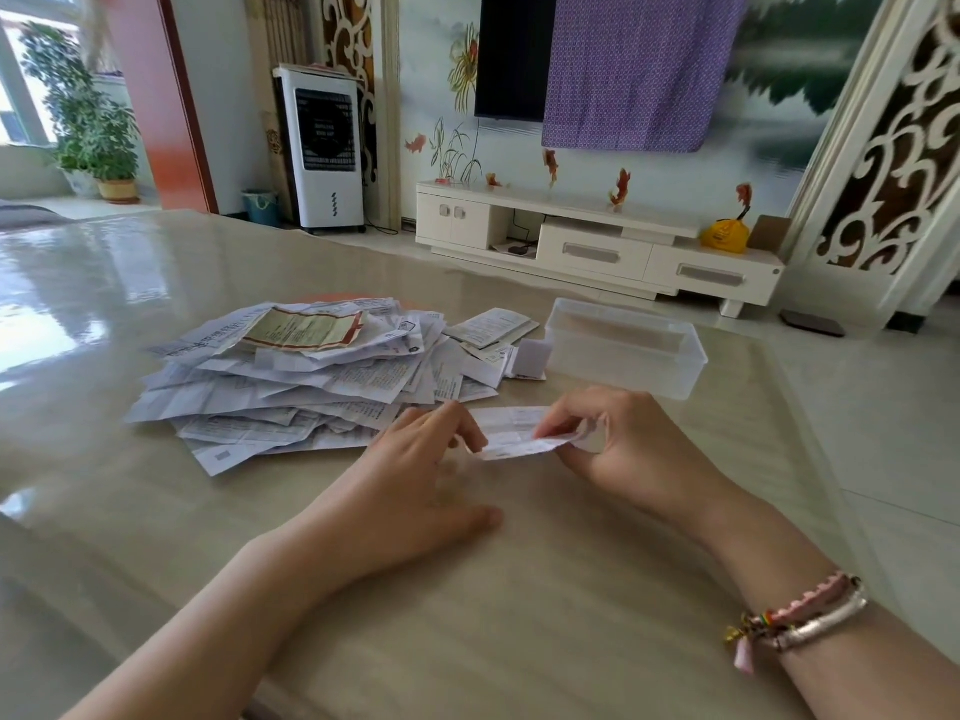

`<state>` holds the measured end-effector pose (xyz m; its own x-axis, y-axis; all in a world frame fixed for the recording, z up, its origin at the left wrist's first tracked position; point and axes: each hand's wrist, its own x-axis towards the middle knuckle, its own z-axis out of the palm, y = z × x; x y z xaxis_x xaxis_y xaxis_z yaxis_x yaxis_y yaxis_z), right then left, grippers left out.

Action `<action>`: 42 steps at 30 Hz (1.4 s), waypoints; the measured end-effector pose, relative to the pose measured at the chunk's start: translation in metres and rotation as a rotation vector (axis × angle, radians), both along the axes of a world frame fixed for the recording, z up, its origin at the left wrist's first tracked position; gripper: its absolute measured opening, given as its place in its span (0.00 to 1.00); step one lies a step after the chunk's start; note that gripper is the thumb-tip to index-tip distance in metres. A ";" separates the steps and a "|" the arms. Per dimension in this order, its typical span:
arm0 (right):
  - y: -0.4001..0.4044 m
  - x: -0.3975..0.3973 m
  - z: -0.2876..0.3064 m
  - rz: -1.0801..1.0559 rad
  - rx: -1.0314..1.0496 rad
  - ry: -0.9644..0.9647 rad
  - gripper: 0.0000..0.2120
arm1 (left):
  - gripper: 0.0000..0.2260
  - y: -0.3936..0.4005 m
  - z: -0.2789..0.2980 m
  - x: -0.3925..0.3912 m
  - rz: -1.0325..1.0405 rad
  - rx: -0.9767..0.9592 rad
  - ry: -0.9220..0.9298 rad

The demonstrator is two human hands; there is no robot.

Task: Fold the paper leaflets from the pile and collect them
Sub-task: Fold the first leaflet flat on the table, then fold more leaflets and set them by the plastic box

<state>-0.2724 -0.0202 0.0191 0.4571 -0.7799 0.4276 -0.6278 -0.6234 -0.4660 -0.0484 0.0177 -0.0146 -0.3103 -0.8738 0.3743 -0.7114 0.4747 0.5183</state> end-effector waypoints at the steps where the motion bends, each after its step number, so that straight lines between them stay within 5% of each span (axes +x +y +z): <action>1: 0.001 0.001 0.000 0.015 0.025 -0.030 0.10 | 0.22 0.001 0.000 -0.002 -0.017 0.015 0.005; 7: -0.005 -0.004 -0.002 0.018 0.388 -0.303 0.07 | 0.05 -0.006 0.001 -0.007 0.097 0.015 0.115; 9: -0.011 -0.006 -0.005 -0.037 0.423 -0.325 0.05 | 0.07 -0.008 0.001 -0.009 0.163 0.022 0.117; 13: -0.015 -0.006 -0.011 -0.231 0.289 -0.042 0.10 | 0.16 -0.008 0.000 -0.013 0.224 0.061 0.147; 18: -0.010 -0.002 -0.010 -0.343 0.198 0.151 0.15 | 0.24 -0.009 -0.001 -0.013 0.248 -0.047 -0.053; 23: -0.004 -0.004 -0.007 -0.219 0.027 0.140 0.17 | 0.10 -0.008 -0.005 -0.013 0.118 -0.177 -0.173; 29: -0.001 -0.004 -0.005 0.060 0.146 0.162 0.14 | 0.16 -0.008 -0.006 -0.010 0.125 -0.198 -0.130; 35: -0.002 -0.008 -0.005 0.069 0.131 0.190 0.09 | 0.18 -0.014 -0.004 -0.008 0.120 -0.235 -0.127; 42: -0.014 -0.011 -0.012 -0.052 0.229 -0.070 0.05 | 0.05 -0.008 0.006 -0.016 0.177 -0.153 -0.004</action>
